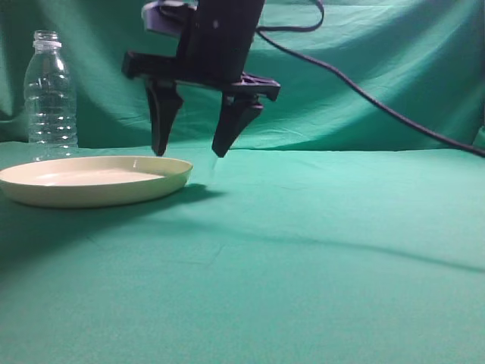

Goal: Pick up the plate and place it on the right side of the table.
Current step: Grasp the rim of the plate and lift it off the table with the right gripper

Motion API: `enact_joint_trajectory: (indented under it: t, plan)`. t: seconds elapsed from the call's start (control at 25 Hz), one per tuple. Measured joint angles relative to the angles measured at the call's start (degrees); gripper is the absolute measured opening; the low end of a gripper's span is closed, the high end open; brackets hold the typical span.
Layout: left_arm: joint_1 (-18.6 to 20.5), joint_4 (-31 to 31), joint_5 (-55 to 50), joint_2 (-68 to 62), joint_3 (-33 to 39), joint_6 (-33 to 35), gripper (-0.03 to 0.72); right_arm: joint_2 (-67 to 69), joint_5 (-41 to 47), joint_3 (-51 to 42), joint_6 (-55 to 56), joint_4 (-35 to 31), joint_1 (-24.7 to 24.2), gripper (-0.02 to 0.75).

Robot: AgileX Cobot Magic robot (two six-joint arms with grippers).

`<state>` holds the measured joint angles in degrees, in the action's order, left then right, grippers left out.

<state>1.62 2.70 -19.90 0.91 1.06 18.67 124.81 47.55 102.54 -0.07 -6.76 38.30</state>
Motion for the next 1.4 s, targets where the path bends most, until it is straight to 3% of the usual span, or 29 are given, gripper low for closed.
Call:
enact_joint_trajectory:
  t: [0.08,0.12,0.52,0.6,0.68,0.76,0.92,0.96,1.2,1.4]
  plan:
    - [0.0,0.0,0.0,0.0,0.0,0.0,0.000,1.2,-0.9,0.0,-0.6,-0.1,0.0,0.477]
    - [0.0,0.0,0.0,0.0,0.0,0.0,0.000,1.8,-1.6,0.0,-0.9,-0.1,0.0,0.518]
    - [0.0,0.0,0.0,0.0,0.0,0.0,0.000,5.3,-5.9,0.1,-1.8,0.0,0.1,0.503]
    - [0.0,0.0,0.0,0.0,0.0,0.0,0.000,5.5,-6.3,0.1,-1.9,0.0,0.1,0.379]
    - [0.0,0.0,0.0,0.0,0.0,0.0,0.000,5.5,-6.3,0.1,-2.0,0.0,0.1,0.174]
    - [0.0,0.0,0.0,0.0,0.0,0.0,0.000,5.5,-6.5,0.3,-1.7,-0.1,0.1,0.075]
    - [0.0,0.0,0.0,0.0,0.0,0.0,0.000,5.5,-5.3,1.8,0.7,2.0,0.1,0.070]
    - [0.0,0.0,0.0,0.0,0.0,0.0,0.000,5.4,-3.5,2.9,2.3,4.1,0.2,0.000]
    - [0.0,0.0,0.0,0.0,0.0,0.0,0.000,-0.4,7.3,10.7,3.6,14.3,0.2,0.000]
    - [0.0,0.0,0.0,0.0,0.0,0.0,0.000,-9.5,12.9,11.8,3.6,16.0,-3.3,0.000]
